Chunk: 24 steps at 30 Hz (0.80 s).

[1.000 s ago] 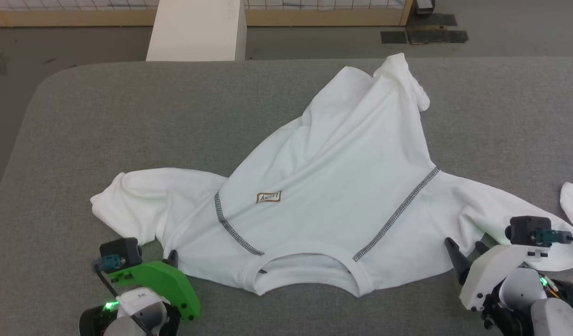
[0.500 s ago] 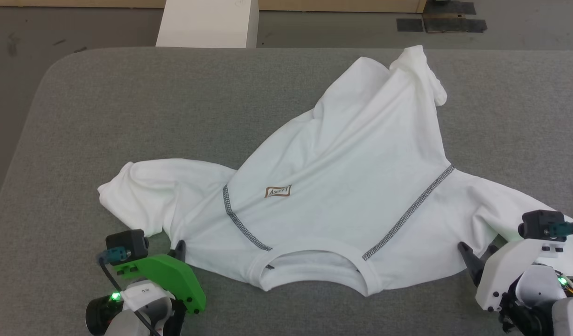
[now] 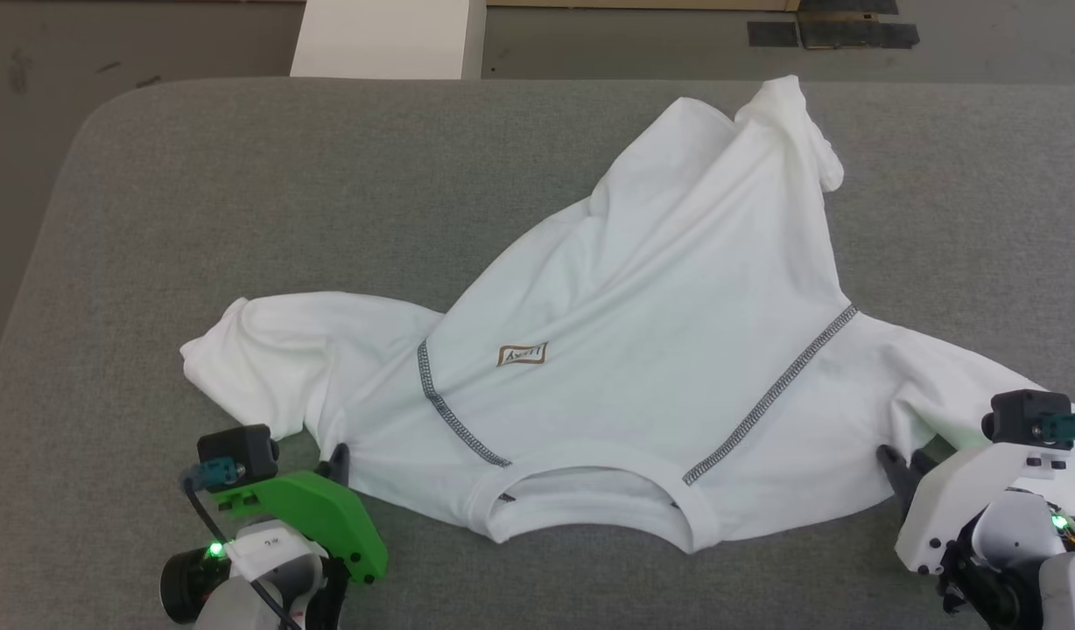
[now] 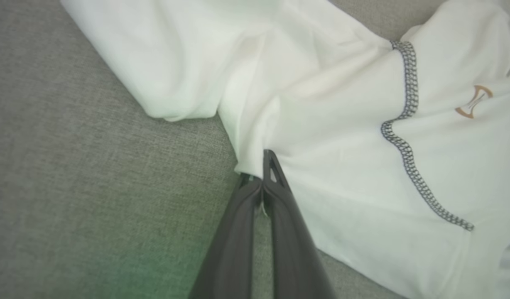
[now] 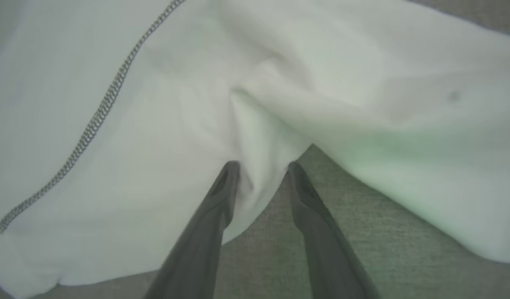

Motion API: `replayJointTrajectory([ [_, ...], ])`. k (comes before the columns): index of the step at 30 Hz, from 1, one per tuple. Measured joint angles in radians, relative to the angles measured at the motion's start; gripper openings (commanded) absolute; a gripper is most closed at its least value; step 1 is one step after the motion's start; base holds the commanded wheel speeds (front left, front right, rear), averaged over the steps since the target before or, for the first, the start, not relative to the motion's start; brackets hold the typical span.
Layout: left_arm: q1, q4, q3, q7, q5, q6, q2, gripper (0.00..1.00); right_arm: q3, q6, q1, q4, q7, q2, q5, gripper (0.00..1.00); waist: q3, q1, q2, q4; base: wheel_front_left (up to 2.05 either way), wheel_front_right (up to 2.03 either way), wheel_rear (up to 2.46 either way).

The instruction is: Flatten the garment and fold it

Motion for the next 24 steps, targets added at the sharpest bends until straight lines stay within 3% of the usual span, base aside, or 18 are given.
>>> replayJointTrajectory([
  [9,-0.001,-0.027,0.0,-0.024,-0.02,-0.019,0.0,0.0,0.0,0.0,0.014,-0.041,-0.051,0.012,0.005,0.0,-0.024,0.0001,0.0,0.0,0.0,0.0,0.0],
  [19,-0.032,-0.291,0.038,0.004,-0.196,-0.146,0.008,0.0,-0.026,0.0,0.033,-0.399,0.019,0.015,-0.064,0.0,-0.087,0.0,0.0,-0.022,0.0,0.0,0.0],
  [24,-0.146,-0.418,0.029,0.097,-0.244,-0.169,0.039,0.0,0.024,0.0,-0.073,-0.542,0.13,-0.032,-0.129,0.0,-0.112,0.0,0.0,-0.04,0.0,0.0,0.0],
])
